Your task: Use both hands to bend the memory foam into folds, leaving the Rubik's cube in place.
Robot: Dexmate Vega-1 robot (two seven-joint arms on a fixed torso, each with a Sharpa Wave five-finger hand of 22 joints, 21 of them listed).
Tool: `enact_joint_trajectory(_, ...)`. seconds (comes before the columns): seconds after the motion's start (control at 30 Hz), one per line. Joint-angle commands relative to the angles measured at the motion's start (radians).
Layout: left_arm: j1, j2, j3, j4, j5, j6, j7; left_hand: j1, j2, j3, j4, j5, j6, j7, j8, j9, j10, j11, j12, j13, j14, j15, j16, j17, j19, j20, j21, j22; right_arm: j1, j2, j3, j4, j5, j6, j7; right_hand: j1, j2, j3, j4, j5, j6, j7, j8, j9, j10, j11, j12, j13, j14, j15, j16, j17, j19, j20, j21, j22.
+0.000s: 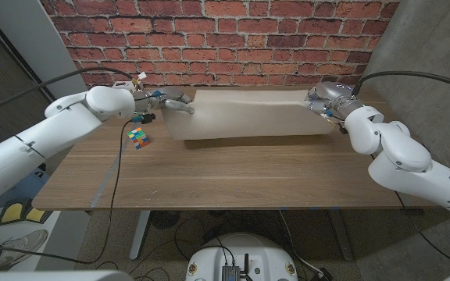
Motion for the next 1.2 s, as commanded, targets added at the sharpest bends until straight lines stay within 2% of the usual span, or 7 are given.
enact_joint_trajectory(0.03, -0.044, -0.068, 0.035, 0.173, -0.090, -0.043, -0.021, 0.009, 0.020, 0.003, -0.008, -0.004, 0.002, 0.007, -0.003, -0.001, 0.071, -0.059, 0.000, 0.001, 0.009, -0.038, 0.001, 0.003, 0.014, -0.001, 0.011, -0.001, 0.121, 0.034, -0.065, 0.086, -0.003, 0.040, 0.011, -0.002, 0.006, 0.005, -0.003, 0.005, 0.022, 0.022, 0.001, 0.001, 0.008, 0.004, -0.001, -0.001, 0.010, -0.158, -0.004, 0.001, 0.005, -0.029, 0.007, 0.001)
enact_joint_trajectory(0.2, -0.077, -0.101, 0.055, 0.241, -0.122, -0.054, -0.047, 0.009, 0.020, 0.005, -0.011, -0.005, 0.002, 0.010, -0.006, -0.002, 0.075, -0.059, -0.001, -0.002, 0.013, -0.034, 0.002, 0.004, 0.017, -0.002, 0.016, -0.002, 0.179, 0.062, -0.100, 0.135, -0.015, 0.066, 0.033, -0.003, 0.006, 0.005, -0.003, 0.005, 0.022, 0.023, 0.000, 0.000, 0.006, 0.001, -0.003, -0.002, 0.011, -0.158, -0.005, 0.003, 0.005, -0.027, 0.008, 0.000)
enact_joint_trajectory(0.27, -0.085, -0.109, 0.062, 0.255, -0.123, -0.052, -0.042, 0.009, 0.020, 0.005, -0.012, -0.005, 0.002, 0.013, -0.008, -0.002, 0.076, -0.056, -0.003, -0.004, 0.016, -0.032, 0.004, 0.004, 0.020, -0.002, 0.020, -0.002, 0.196, 0.074, -0.111, 0.155, -0.021, 0.077, 0.033, -0.002, 0.006, 0.005, -0.003, 0.005, 0.022, 0.023, 0.000, -0.001, 0.008, 0.008, -0.003, -0.002, 0.012, -0.158, -0.006, 0.003, 0.005, -0.027, 0.008, 0.000)
enact_joint_trajectory(0.6, -0.144, -0.142, 0.100, 0.291, -0.095, -0.037, -0.022, 0.009, 0.021, 0.007, -0.015, -0.007, 0.000, 0.015, -0.014, -0.004, 0.075, -0.053, -0.008, -0.009, 0.017, -0.030, 0.003, 0.004, 0.021, -0.002, 0.028, -0.002, 0.263, 0.137, -0.149, 0.264, -0.033, 0.129, 0.017, -0.003, 0.006, 0.004, -0.005, 0.005, 0.022, 0.023, -0.002, -0.004, 0.006, 0.003, -0.003, -0.001, 0.013, -0.159, -0.007, 0.006, 0.003, -0.027, 0.010, 0.000)
enact_joint_trajectory(1.2, -0.263, -0.213, 0.180, 0.374, -0.036, 0.023, -0.033, 0.006, 0.023, 0.009, -0.018, -0.011, -0.003, 0.019, -0.027, -0.006, 0.074, -0.056, -0.014, -0.012, 0.020, -0.025, 0.004, 0.006, 0.020, -0.001, 0.042, -0.004, 0.366, 0.218, -0.213, 0.443, -0.048, 0.200, 0.014, -0.003, 0.007, 0.004, -0.006, 0.004, 0.023, 0.023, -0.004, -0.009, 0.005, 0.004, -0.004, -0.001, 0.013, -0.159, -0.012, 0.010, 0.003, -0.028, 0.014, 0.000)
